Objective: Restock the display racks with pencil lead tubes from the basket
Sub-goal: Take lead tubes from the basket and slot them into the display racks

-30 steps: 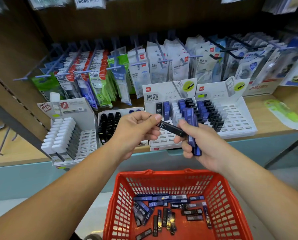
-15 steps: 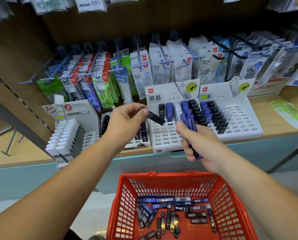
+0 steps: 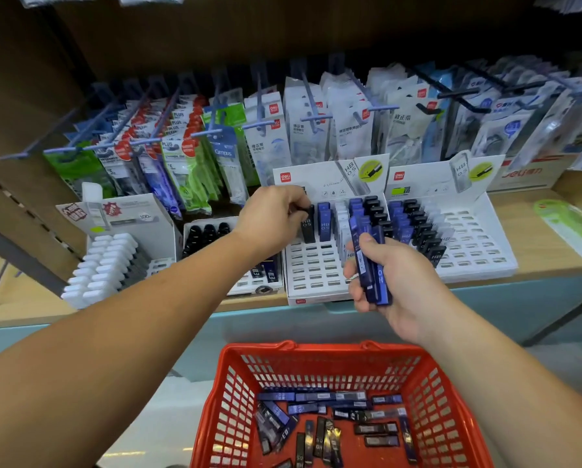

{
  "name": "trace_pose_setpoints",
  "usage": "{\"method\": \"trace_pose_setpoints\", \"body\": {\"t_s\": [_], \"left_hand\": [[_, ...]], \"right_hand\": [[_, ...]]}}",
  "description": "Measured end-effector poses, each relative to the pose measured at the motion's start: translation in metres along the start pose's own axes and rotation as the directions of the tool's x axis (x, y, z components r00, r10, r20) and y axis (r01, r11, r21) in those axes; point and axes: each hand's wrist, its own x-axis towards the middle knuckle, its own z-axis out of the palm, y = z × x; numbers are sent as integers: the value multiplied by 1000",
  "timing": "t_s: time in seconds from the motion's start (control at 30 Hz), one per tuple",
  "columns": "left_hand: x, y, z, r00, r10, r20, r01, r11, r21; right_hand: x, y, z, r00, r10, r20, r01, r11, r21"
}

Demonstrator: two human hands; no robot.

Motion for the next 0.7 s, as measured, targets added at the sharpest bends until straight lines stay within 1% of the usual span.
{"method": "trace_pose_setpoints", "body": {"t_s": [0.13,0.27,0.37,0.43,0.5,0.53,0.57,0.6,0.63,0.67,0.7], "left_hand": [[1,-1,-3,999,38,32,-39,999,8],[4,5,-1,992,109,71,-113,991,65],[5,8,5,994,56,99,-69,988,135],[2,7,8,995,69,72,-81,981,179],[-2,7,6,990,139,-32,-132,977,168],[-6,12,4,987,135,-88,-126,986,105],[-10,19,1,993,69,-100,-71,997,-19],[-13,28,-2,999,-35,-38,27,982,-187],[-15,36,-4,989,-125,81,145,926,-349],[-17,44,-7,961,-178,210,259,843,-471],[-18,49,-10,931,-190,311,340,758,-557]], "right_hand": [[-1,-2,-1,999,-3,33,3,1000,16],[-1,-3,-1,998,-12,66,11,1000,12],[0,-2,-4,997,7,83,-10,999,36],[0,-1,-7,995,21,92,-29,996,81],[0,-2,-9,995,18,95,-25,997,77],[0,-2,-10,996,10,94,-15,998,57],[-1,-2,-10,996,-4,90,1,1000,30],[0,-1,-9,996,-20,84,21,1000,-5],[-1,-1,-9,996,-37,78,40,998,-41],[-1,-1,-8,996,-50,77,56,996,-69],[-1,0,-6,995,-57,81,64,994,-83]]}}
